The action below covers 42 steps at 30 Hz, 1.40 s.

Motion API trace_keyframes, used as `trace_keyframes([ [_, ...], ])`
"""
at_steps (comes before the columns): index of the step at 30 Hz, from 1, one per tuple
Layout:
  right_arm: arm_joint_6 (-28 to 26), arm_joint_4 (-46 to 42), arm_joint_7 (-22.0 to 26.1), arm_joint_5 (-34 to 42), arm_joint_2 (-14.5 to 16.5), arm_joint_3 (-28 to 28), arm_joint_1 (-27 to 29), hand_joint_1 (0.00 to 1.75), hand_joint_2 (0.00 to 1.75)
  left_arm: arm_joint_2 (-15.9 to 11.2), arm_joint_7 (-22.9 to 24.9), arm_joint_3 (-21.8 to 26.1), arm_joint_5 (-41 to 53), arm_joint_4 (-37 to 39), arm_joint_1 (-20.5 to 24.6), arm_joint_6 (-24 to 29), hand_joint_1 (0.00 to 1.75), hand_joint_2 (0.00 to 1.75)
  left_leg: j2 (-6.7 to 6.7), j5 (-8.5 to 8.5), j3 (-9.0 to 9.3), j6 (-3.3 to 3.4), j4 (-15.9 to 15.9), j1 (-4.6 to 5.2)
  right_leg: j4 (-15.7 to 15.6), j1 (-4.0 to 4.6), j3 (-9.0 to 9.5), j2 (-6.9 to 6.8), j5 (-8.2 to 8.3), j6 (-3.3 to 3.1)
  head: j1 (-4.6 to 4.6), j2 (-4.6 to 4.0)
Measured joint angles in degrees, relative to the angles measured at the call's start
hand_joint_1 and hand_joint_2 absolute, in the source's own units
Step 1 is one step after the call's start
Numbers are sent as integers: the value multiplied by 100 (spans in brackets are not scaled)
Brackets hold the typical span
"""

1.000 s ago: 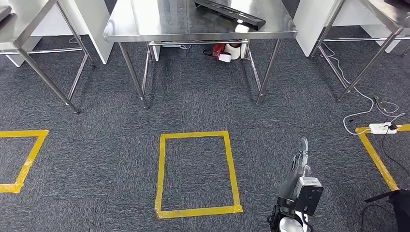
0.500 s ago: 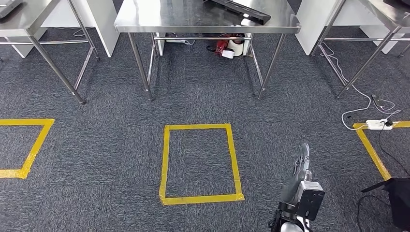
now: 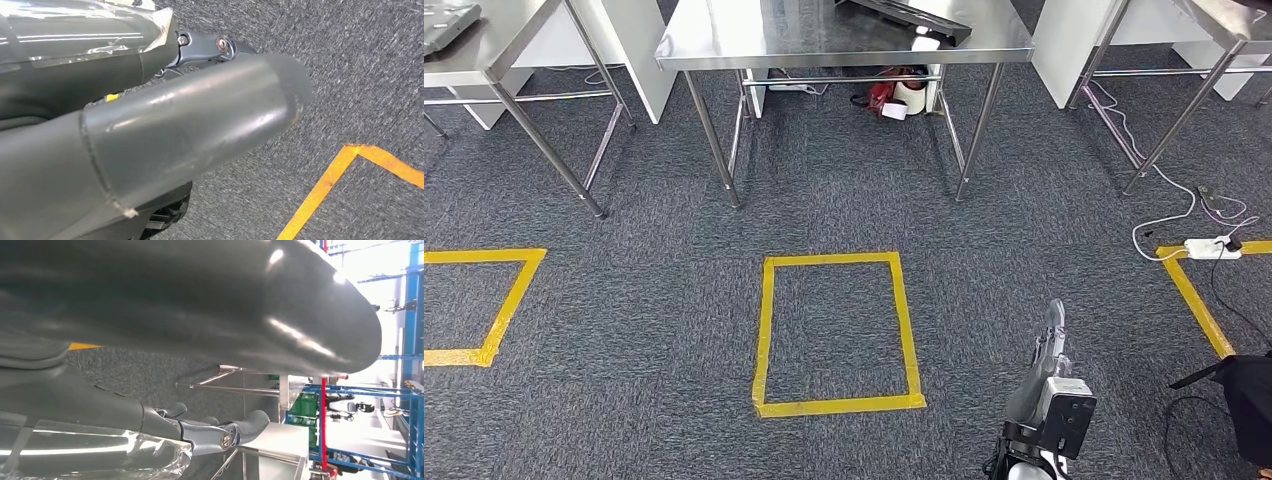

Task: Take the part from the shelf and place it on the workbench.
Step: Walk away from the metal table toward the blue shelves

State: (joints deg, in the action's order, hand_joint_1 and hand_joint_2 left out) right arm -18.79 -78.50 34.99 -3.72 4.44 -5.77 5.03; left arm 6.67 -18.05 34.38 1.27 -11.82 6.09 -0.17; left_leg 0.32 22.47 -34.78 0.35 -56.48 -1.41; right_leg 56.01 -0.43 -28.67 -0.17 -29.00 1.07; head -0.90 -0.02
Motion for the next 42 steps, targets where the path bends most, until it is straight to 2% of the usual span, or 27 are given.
trace_keyframes([
  [5,1,6,2,7,-3,0,1,0,0,0,0,0,0,0,-1,0,0,0,-4,-5,-3,-25,4,2,3,28,-15,-1,0,0,0,0],
  [12,73,25,-28,208,-2,0,35,0,0,1,0,0,8,0,-1,1,0,0,-3,-2,-22,-33,-4,18,0,16,-29,-2,2,2,2,0],
  [18,232,37,-105,386,9,1,48,0,0,-3,4,0,63,0,-2,0,0,0,-10,21,-76,3,-73,28,1,-33,-32,-4,11,22,1,0],
  [21,237,38,-117,413,34,3,50,0,0,-11,7,0,70,0,-1,0,0,0,-11,36,-91,47,-89,34,-25,-33,-30,-3,26,53,1,0],
  [23,240,34,-124,426,45,10,54,0,0,-1,7,-1,74,0,0,0,0,0,16,-14,-45,97,21,1,14,-11,-42,1,-11,83,4,0],
  [24,246,33,-128,437,47,17,57,0,0,5,8,-1,76,0,3,0,0,0,40,-49,-19,127,87,-17,144,-6,-108,3,-99,82,11,0],
  [25,259,34,-137,452,48,26,61,0,0,10,9,-1,77,0,5,0,0,0,68,-78,-3,148,139,-35,402,-12,-231,5,-246,69,23,0],
  [27,297,52,-164,487,48,51,69,0,0,10,15,0,76,0,6,0,0,0,121,-99,-23,158,156,-33,1146,-46,-618,8,-592,62,40,0],
  [28,314,71,-185,498,48,65,71,0,0,11,19,0,73,0,3,0,0,0,151,-106,-40,146,155,-35,1445,-67,-768,9,-693,90,43,0],
  [29,322,100,-215,504,48,80,67,0,0,15,23,0,70,1,-1,0,0,0,186,-116,-57,129,153,-42,1554,-93,-818,7,-705,142,42,0],
  [30,324,151,-258,518,48,96,46,0,0,19,26,0,67,1,-3,0,0,0,224,-128,-72,104,148,-57,1414,-125,-742,-3,-617,213,43,0],
  [31,331,243,-315,568,48,124,2,0,0,25,28,0,64,2,-4,0,0,0,266,-138,-87,71,135,-79,1055,-161,-556,-39,-461,295,44,0],
  [32,351,388,-367,662,56,166,-72,0,0,23,31,0,62,1,-3,0,0,0,306,-140,-97,26,106,-91,638,-194,-334,-162,-286,366,48,0],
  [33,375,586,-396,773,70,222,-168,0,0,22,33,0,60,0,-3,0,0,0,349,-128,-101,-29,71,-95,292,-203,-180,-284,-135,400,56,0],
  [34,400,826,-395,882,84,289,-276,0,0,20,34,0,58,-1,-2,0,0,0,392,-112,-94,-88,44,-90,93,-199,-101,-374,-36,376,55,0],
  [35,408,1109,-369,963,98,365,-391,0,0,15,35,0,56,-2,-1,0,0,0,434,-94,-75,-142,33,-81,43,-182,-100,-425,15,315,57,0],
  [37,355,1815,-326,1062,108,529,-638,0,0,33,38,-1,60,-2,8,4,0,0,526,-94,-25,-233,66,-104,69,-151,-156,-292,65,152,43,0],
  [38,320,2254,-334,1115,120,619,-775,0,0,38,43,-1,68,-2,17,16,0,0,492,-46,-26,-269,39,-129,69,-154,-159,-230,97,91,30,0],
  [39,286,2698,-348,1168,136,704,-902,0,0,45,47,-2,83,-2,26,31,0,0,401,78,-67,-290,-79,-146,68,-159,-165,-167,136,29,17,0],
  [40,266,3122,-350,1206,157,775,-1008,0,0,51,52,-2,98,-1,32,48,0,0,262,289,-173,-297,-338,-152,67,-159,-175,-112,172,-25,0,0],
  [41,260,3505,-342,1238,187,833,-1082,0,0,49,56,-3,109,-1,35,65,0,0,118,557,-327,-285,-722,-140,69,-144,-192,-62,198,-65,-19,0],
  [42,257,3826,-318,1256,213,878,-1134,0,0,52,58,-3,118,-1,34,77,0,0,31,807,-506,-258,-1166,-118,73,-113,-222,-5,218,-98,-25,0],
])
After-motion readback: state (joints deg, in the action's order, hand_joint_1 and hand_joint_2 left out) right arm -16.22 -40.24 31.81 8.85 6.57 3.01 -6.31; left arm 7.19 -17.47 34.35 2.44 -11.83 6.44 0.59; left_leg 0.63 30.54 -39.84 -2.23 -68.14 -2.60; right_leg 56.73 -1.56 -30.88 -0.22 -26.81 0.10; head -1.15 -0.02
